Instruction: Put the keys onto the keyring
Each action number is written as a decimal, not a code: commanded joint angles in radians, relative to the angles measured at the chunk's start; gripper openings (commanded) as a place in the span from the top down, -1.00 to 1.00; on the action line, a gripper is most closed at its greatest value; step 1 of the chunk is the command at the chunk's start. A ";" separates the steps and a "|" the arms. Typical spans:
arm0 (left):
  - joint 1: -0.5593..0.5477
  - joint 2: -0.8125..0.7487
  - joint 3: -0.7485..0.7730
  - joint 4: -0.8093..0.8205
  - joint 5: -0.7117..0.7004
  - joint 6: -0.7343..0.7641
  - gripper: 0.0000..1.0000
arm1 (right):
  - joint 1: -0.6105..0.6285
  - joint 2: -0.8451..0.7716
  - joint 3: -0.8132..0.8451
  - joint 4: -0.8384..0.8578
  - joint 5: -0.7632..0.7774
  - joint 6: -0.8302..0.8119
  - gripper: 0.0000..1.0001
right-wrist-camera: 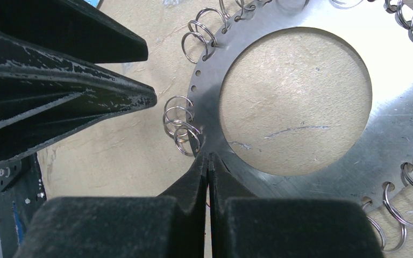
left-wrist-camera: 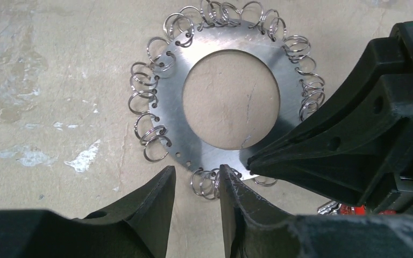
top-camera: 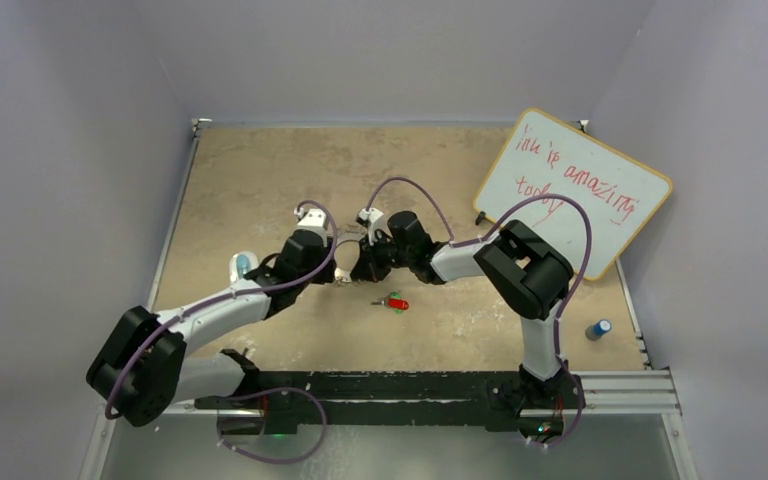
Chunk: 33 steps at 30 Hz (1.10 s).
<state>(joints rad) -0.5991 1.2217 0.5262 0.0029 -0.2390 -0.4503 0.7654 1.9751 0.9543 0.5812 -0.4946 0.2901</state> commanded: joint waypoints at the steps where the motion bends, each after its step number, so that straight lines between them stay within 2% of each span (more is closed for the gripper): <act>1: -0.015 0.017 0.002 0.038 0.019 0.017 0.32 | 0.004 0.028 0.011 -0.064 -0.004 -0.027 1.00; 22: -0.058 0.188 0.061 -0.053 -0.083 0.027 0.44 | 0.003 0.033 0.015 -0.072 -0.005 -0.027 1.00; 28: -0.066 0.208 0.070 -0.040 -0.020 0.042 0.42 | 0.003 0.033 0.018 -0.075 -0.007 -0.028 1.00; 33: -0.067 0.177 0.038 0.057 0.068 0.024 0.41 | 0.004 0.035 0.020 -0.076 -0.009 -0.027 1.00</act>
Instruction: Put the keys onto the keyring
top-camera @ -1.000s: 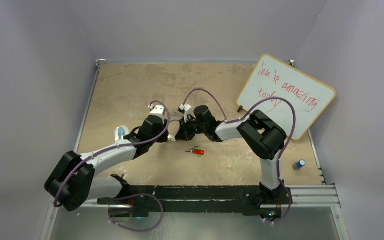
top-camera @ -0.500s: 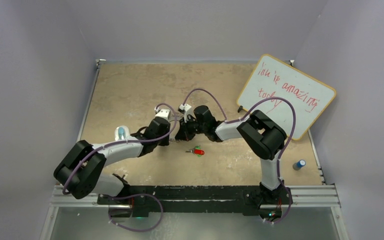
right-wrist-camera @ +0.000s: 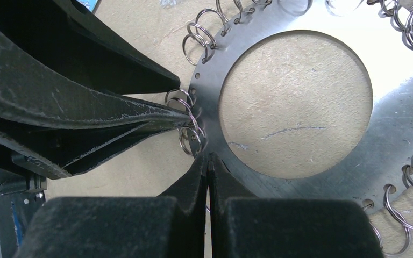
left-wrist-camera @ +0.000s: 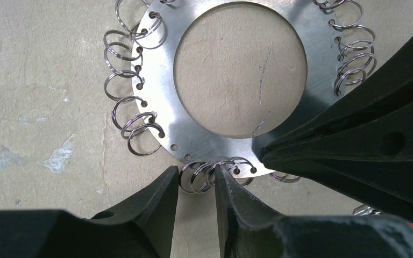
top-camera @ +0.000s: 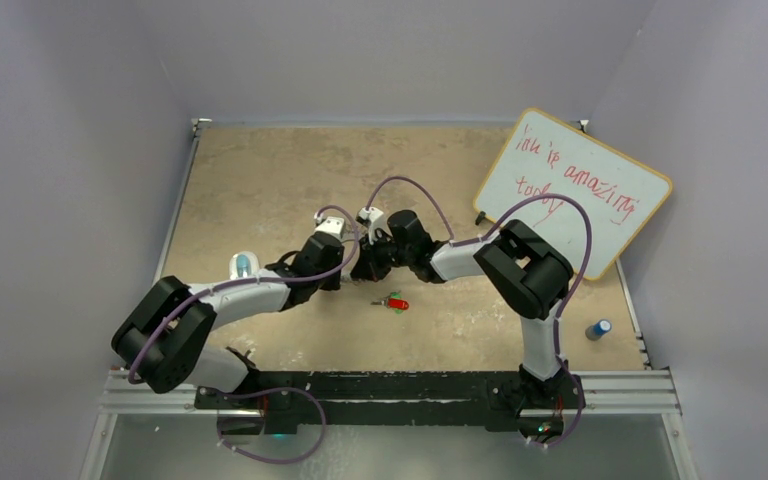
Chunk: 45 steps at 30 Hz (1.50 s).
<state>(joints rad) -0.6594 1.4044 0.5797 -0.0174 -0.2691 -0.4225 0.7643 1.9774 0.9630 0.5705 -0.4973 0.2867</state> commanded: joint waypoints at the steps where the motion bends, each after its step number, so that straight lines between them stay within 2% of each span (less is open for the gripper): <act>1: -0.006 -0.007 -0.018 0.091 0.110 -0.010 0.41 | 0.005 0.032 0.011 -0.066 -0.006 -0.024 1.00; 18: -0.006 -0.022 -0.027 0.145 0.221 -0.024 0.42 | 0.004 0.037 0.014 -0.074 -0.008 -0.024 1.00; 23: -0.006 -0.033 -0.031 0.134 0.197 -0.024 0.42 | 0.004 0.023 0.014 -0.084 0.003 -0.028 1.00; 28: -0.005 -0.080 -0.032 0.096 0.109 -0.038 0.48 | 0.006 -0.007 0.015 -0.106 0.036 -0.052 1.00; 30: -0.005 -0.096 -0.031 0.074 0.066 -0.049 0.52 | 0.006 -0.027 0.015 -0.115 0.067 -0.073 0.91; 35: -0.004 -0.104 -0.039 0.056 0.027 -0.074 0.57 | 0.007 -0.103 -0.025 -0.109 0.101 -0.109 0.38; 39: -0.002 -0.073 -0.036 0.057 0.023 -0.094 0.63 | 0.019 -0.157 -0.046 -0.106 0.100 -0.141 0.16; 41: -0.001 -0.072 -0.039 0.061 0.019 -0.104 0.65 | 0.035 -0.170 -0.043 -0.118 0.106 -0.161 0.16; 45: 0.009 -0.082 -0.045 0.072 0.035 -0.107 0.66 | 0.073 -0.152 -0.005 -0.158 0.108 -0.187 0.43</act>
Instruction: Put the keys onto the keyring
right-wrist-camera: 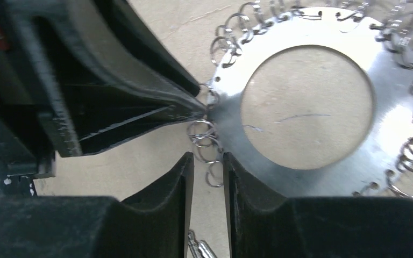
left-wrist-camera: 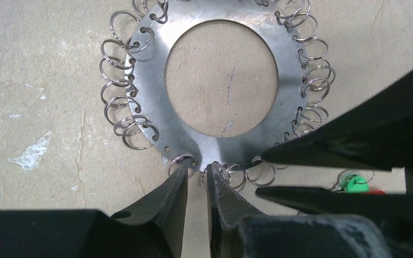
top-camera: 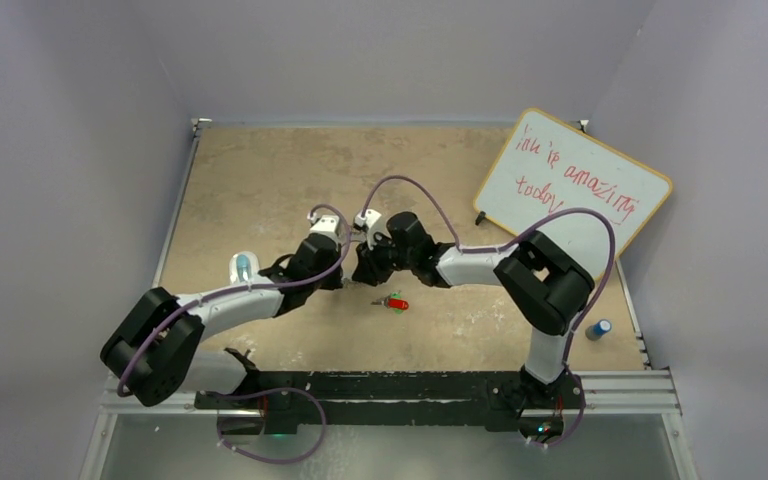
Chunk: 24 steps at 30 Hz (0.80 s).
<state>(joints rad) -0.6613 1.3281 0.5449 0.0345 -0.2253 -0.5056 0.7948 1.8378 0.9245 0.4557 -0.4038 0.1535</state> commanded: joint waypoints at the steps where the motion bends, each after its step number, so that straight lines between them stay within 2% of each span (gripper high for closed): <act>1: 0.014 -0.012 -0.012 0.022 -0.006 -0.026 0.66 | 0.050 -0.001 0.045 -0.053 0.015 -0.055 0.48; 4: 0.034 -0.033 -0.024 0.021 -0.003 -0.044 0.66 | 0.072 0.034 0.078 -0.084 0.025 -0.058 0.61; 7: 0.066 -0.059 -0.039 0.020 0.009 -0.052 0.66 | 0.089 0.054 0.097 -0.105 0.047 -0.060 0.62; 14: 0.099 -0.096 -0.071 0.050 0.053 -0.054 0.66 | 0.103 0.063 0.110 -0.105 0.078 -0.063 0.29; 17: 0.104 -0.093 -0.072 0.055 0.064 -0.053 0.66 | 0.103 0.067 0.121 -0.116 0.095 -0.066 0.25; 21: 0.105 -0.092 -0.074 0.057 0.067 -0.051 0.67 | 0.103 0.050 0.117 -0.118 0.102 -0.072 0.27; 24: 0.105 -0.089 -0.075 0.056 0.067 -0.051 0.67 | 0.103 0.031 0.108 -0.118 0.094 -0.071 0.42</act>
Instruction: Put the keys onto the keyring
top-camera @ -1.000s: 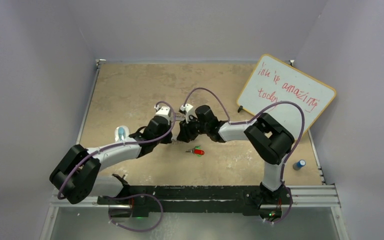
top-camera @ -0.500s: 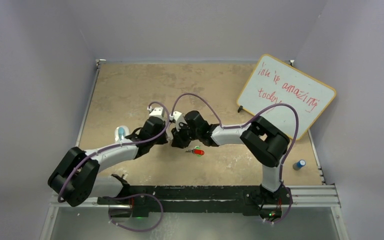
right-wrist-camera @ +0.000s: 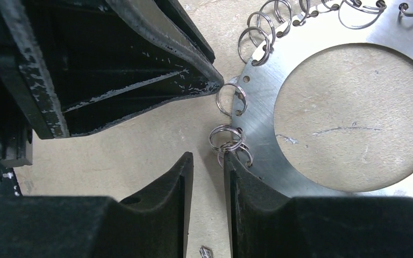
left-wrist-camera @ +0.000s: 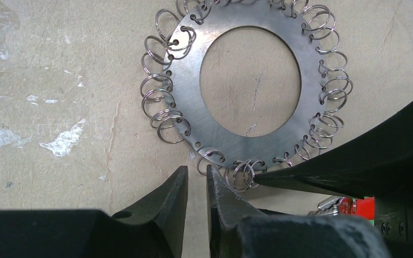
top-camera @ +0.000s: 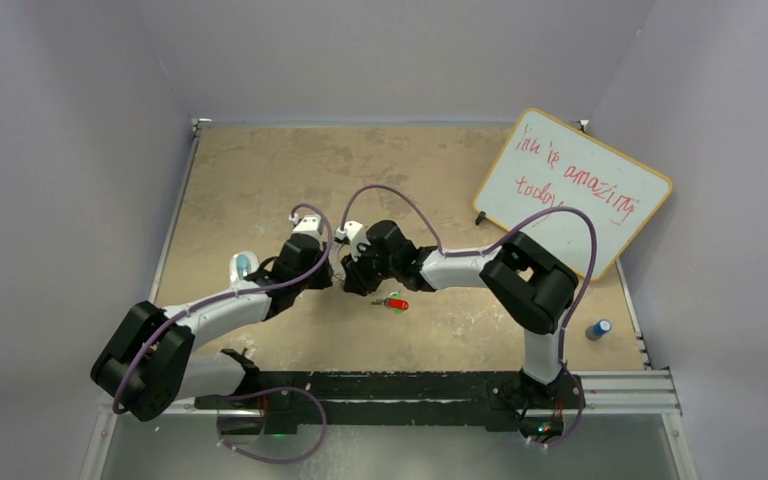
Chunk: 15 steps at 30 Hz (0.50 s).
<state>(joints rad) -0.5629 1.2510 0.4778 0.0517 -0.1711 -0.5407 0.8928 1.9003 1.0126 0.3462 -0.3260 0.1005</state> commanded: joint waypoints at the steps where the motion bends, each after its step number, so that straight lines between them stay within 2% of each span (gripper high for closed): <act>1: 0.007 -0.012 -0.008 0.041 0.013 -0.016 0.67 | 0.005 -0.035 0.020 -0.011 0.016 -0.017 0.44; 15: 0.008 -0.008 -0.007 0.041 0.016 -0.013 0.67 | 0.004 0.048 0.054 -0.064 0.011 -0.029 0.44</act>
<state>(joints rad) -0.5629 1.2510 0.4763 0.0628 -0.1600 -0.5407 0.8928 1.9312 1.0447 0.3168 -0.3225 0.0910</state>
